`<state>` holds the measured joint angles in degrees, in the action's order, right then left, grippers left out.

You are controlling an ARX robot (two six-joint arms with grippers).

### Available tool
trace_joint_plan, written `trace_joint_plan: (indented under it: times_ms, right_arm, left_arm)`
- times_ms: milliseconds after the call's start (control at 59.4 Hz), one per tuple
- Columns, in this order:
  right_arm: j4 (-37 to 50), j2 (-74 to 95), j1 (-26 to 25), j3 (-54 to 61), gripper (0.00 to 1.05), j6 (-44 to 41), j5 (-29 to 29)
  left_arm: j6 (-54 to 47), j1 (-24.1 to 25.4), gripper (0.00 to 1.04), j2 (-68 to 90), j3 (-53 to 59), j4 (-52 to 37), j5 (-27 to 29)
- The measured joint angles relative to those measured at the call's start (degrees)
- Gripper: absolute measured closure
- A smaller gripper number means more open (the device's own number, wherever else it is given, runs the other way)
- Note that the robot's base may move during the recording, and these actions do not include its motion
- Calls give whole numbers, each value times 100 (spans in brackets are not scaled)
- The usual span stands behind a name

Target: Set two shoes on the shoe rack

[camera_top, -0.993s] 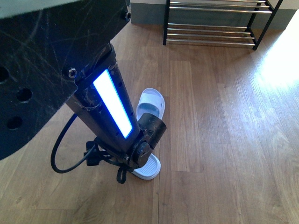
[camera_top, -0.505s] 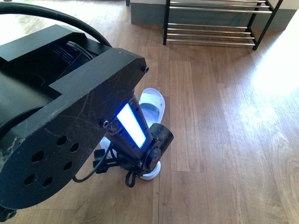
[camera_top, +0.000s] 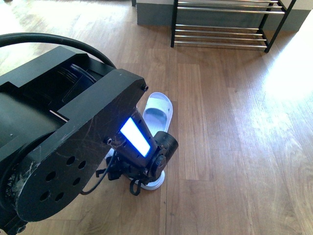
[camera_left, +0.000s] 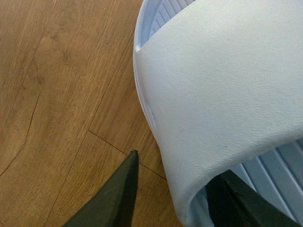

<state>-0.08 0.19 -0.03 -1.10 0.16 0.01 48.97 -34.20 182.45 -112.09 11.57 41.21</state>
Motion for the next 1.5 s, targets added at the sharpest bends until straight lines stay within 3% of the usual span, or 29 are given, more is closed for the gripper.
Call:
trace_joint_plan:
  times_ms: [236,421,623,859,1044,1280,1498]
  right_arm:
    - [0,0,-2,0,9,0,0]
    - [0,0,0,0,9,0,0]
    - [0,0,0,0,9,0,0]
    - [0,0,0,0,9,0,0]
    - [0,0,0,0,9,0,0]
    - [0,0,0,0,9,0,0]
    - [0,0,0,0,9,0,0]
  left_arm:
    - [-11,28,103,55,17,-114,-13]
    - [-507,98,103,-262,396,-378,-487]
    - [-1687,190,103,-1357,1510,-1198,-979]
    - [-3390,507,103,-4299,4063,-2743,-1296]
    - [-3753,699,103,-6561,6124,-3368,-1447]
    - [-3821,1217,103,-10107,8400,-2848,-1486]
    - [-4124,1947,103,-12194,9211,-2072,-1742]
